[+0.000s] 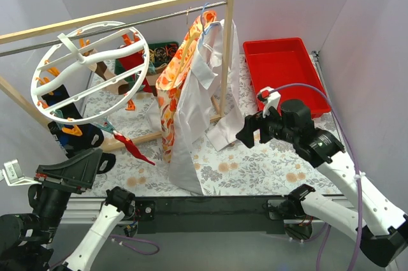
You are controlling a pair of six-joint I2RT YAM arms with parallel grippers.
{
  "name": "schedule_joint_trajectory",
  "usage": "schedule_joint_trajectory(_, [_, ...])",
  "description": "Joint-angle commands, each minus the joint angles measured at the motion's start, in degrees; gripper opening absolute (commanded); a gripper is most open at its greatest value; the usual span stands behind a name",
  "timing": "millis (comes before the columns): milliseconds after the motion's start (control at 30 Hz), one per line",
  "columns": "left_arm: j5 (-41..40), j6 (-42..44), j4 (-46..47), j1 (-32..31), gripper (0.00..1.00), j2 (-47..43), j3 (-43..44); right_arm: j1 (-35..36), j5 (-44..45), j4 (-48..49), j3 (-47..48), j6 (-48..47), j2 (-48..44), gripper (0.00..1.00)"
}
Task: Remove the socks clipped to the hanger
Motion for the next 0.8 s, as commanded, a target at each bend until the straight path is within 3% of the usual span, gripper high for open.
schedule_joint_trajectory(0, [-1.11,-1.69,-4.01,-0.71,0.77,2.66,1.42,0.00,-3.13,-1.95,4.02,3.22,-4.43,0.98])
schedule_joint_trajectory(67, [-1.29,-1.78,-4.36,-0.71,0.76,3.37,1.51,-0.09,-6.92,-1.69,4.64,4.63,-4.26,0.98])
schedule_joint_trajectory(200, [-4.45,-2.92,-8.31,-0.71,0.74,4.16,2.65,0.00,-23.16,1.92,3.76,1.05,-2.85,0.98])
schedule_joint_trajectory(333, [-7.34,-2.48,-11.47,-0.71,0.73,3.72,5.28,0.26,-28.38,-1.50,10.51,-2.83,1.80,0.98])
schedule_joint_trajectory(433, [-8.41,-2.83,-13.06,-0.89,0.71,3.46,6.52,4.99,-24.09,-3.88,18.92,-3.71,4.62,0.98])
schedule_joint_trajectory(767, [-9.11,-3.53,-13.59,-1.07,0.68,2.40,7.32,37.05,-0.11,-9.77,46.27,-4.50,23.23,0.98])
